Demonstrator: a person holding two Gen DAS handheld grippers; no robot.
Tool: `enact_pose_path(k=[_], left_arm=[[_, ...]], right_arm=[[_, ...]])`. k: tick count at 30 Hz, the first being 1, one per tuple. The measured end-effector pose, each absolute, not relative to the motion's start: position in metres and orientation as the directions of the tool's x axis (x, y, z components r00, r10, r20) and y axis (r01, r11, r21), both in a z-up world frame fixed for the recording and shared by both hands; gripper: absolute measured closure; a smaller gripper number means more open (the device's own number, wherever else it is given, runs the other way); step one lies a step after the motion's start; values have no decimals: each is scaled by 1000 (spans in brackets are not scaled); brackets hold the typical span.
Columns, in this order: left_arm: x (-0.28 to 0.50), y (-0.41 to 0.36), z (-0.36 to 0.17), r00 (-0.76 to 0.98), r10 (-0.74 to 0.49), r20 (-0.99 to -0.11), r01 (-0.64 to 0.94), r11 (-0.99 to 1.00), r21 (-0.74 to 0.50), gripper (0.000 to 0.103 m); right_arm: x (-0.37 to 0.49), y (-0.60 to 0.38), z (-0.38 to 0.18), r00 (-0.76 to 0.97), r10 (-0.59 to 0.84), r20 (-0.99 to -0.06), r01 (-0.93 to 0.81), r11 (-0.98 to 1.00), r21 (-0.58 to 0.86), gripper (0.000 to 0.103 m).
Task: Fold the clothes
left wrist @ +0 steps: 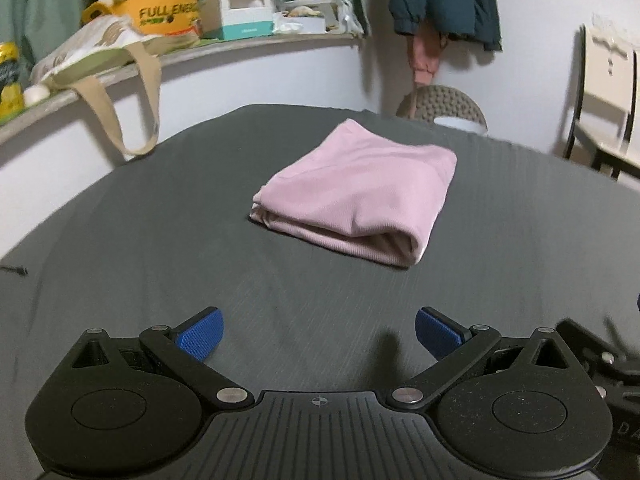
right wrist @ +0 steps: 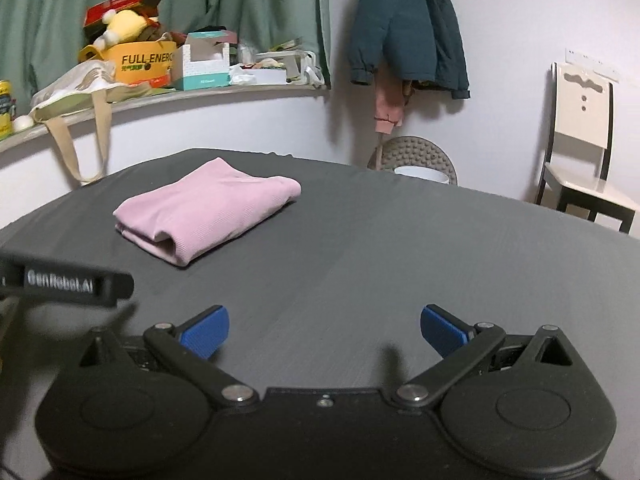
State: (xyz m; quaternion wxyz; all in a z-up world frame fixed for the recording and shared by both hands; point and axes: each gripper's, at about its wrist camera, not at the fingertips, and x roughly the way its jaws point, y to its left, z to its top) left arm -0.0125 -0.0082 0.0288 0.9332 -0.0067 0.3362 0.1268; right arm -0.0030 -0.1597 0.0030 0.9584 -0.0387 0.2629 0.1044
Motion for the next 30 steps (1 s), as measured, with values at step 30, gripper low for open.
enact_pose_path(k=[30], left_arm=[[-15,-10,-3,769,207,-604,-236,971,32,0]], right_arm=[[14,-164,-14,789,163,-592,-189,982,19,0]])
